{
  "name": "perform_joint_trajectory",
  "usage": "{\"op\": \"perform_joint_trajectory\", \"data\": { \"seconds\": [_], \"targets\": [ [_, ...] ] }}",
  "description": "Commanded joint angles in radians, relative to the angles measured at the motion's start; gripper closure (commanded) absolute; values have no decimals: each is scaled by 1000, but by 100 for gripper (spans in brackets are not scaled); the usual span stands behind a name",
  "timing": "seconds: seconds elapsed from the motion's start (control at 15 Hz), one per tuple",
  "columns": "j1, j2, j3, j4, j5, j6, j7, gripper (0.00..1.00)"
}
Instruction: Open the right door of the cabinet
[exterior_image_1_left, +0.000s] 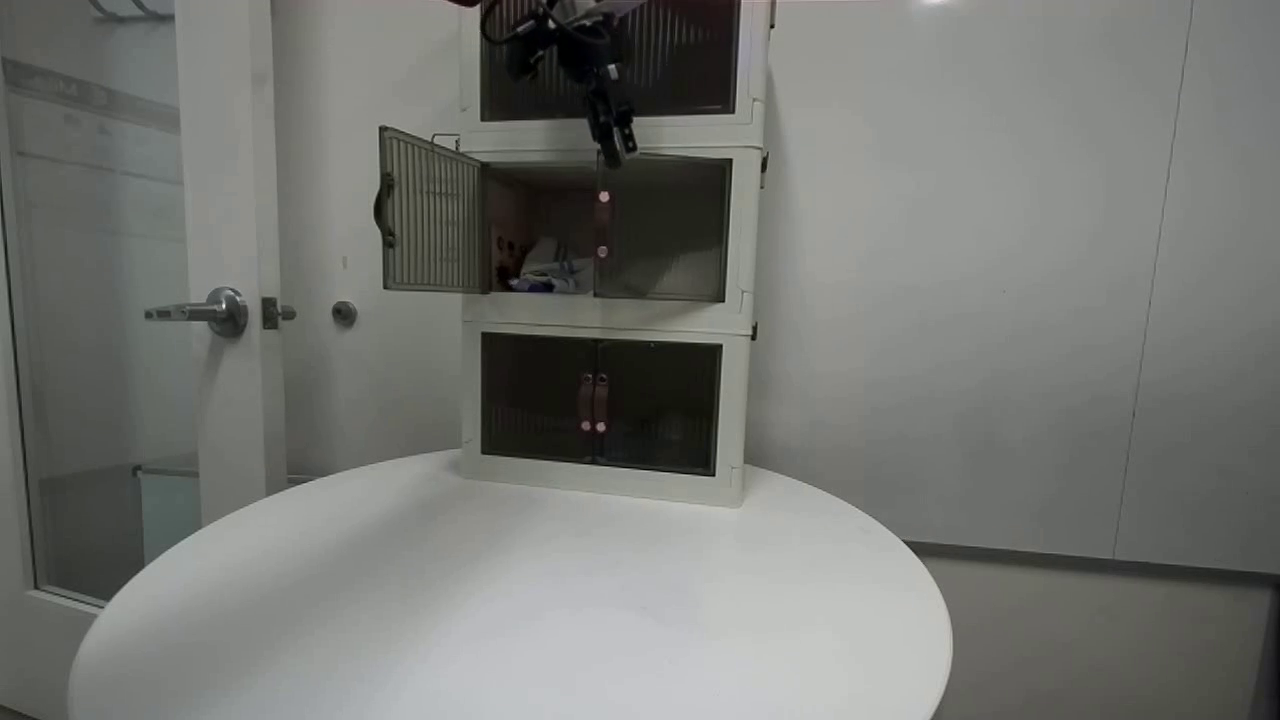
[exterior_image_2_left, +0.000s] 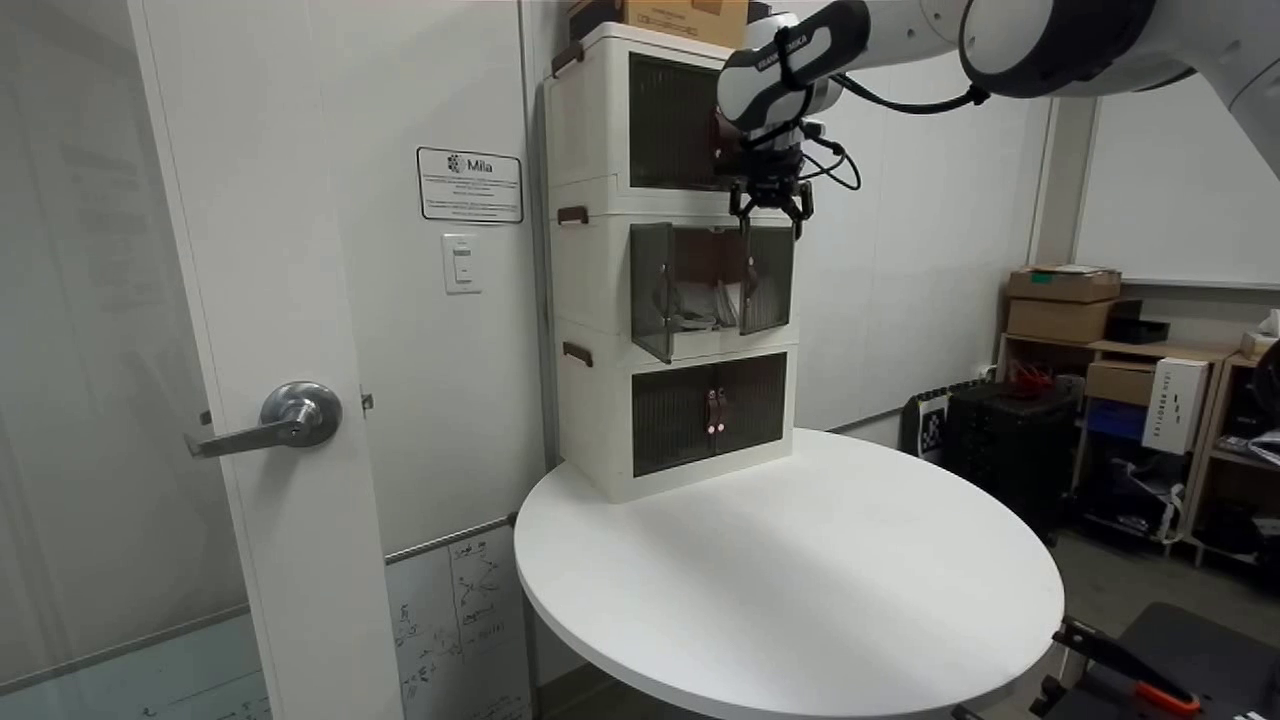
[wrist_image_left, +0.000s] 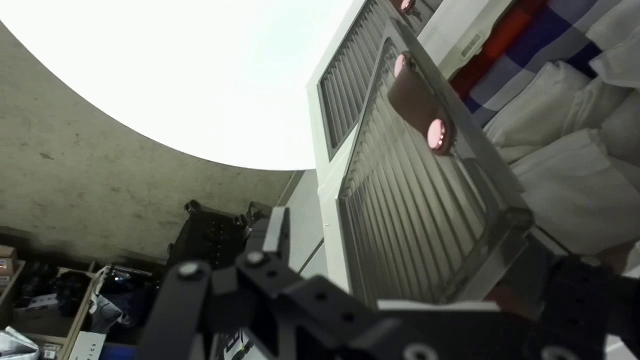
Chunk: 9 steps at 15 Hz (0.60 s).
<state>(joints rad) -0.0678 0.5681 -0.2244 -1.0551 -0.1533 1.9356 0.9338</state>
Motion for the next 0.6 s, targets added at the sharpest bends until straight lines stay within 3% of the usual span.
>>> {"op": "perform_joint_trajectory", "data": {
  "seconds": [0.0,0.27,0.53],
  "targets": [
    [-27,15,-12,31,2,-64,-22,0],
    [-85,-18,-7,-20,0,-59,-154,0],
    [-167,-19,-7,-14,-16,-67,-426,0]
  ]
}}
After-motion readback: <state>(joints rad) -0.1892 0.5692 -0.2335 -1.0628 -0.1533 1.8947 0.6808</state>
